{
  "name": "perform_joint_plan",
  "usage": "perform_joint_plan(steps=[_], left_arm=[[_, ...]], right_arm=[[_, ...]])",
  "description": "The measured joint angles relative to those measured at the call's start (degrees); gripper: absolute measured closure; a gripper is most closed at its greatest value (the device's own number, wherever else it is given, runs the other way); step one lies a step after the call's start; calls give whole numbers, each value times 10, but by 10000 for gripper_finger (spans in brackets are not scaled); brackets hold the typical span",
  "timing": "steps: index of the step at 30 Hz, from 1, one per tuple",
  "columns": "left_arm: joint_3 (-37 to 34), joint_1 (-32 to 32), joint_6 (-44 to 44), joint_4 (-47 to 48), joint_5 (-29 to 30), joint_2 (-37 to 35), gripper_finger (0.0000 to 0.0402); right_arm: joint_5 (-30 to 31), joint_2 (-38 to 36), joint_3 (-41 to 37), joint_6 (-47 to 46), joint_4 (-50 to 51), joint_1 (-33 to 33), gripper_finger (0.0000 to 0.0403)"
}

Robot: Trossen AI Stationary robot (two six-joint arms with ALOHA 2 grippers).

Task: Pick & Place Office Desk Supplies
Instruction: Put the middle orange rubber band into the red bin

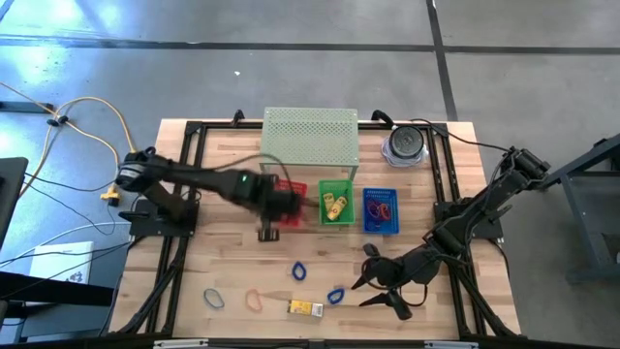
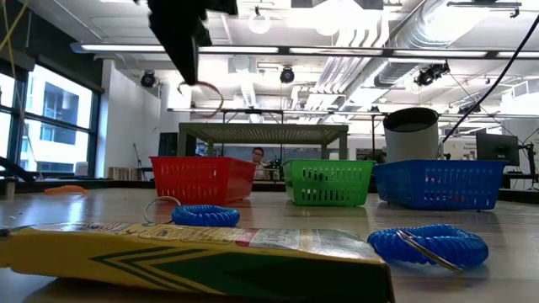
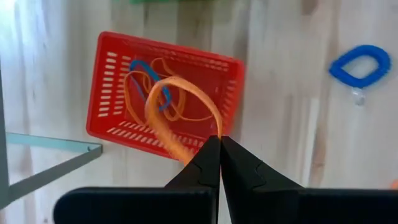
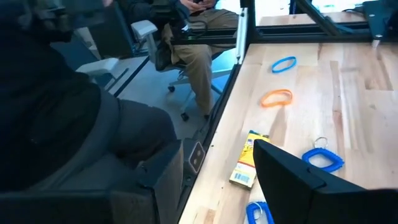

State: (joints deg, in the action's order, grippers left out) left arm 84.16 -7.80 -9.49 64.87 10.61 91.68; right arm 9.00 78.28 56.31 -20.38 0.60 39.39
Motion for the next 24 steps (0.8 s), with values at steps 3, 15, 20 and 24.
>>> perform_joint_plan(steps=[3, 15, 20, 24], left_arm=[[-17, 47, 27, -32, -39, 0, 401], [-107, 114, 94, -143, -102, 0, 401], [-119, 126, 95, -144, -76, 0, 401], [-120, 131, 94, -144, -68, 0, 386]], right_arm=[[-16, 0, 0, 11, 0, 0, 219], [-17, 0, 0, 12, 0, 0, 219], [-17, 0, 0, 9, 0, 0, 219], [-17, 0, 0, 8, 0, 0, 219]])
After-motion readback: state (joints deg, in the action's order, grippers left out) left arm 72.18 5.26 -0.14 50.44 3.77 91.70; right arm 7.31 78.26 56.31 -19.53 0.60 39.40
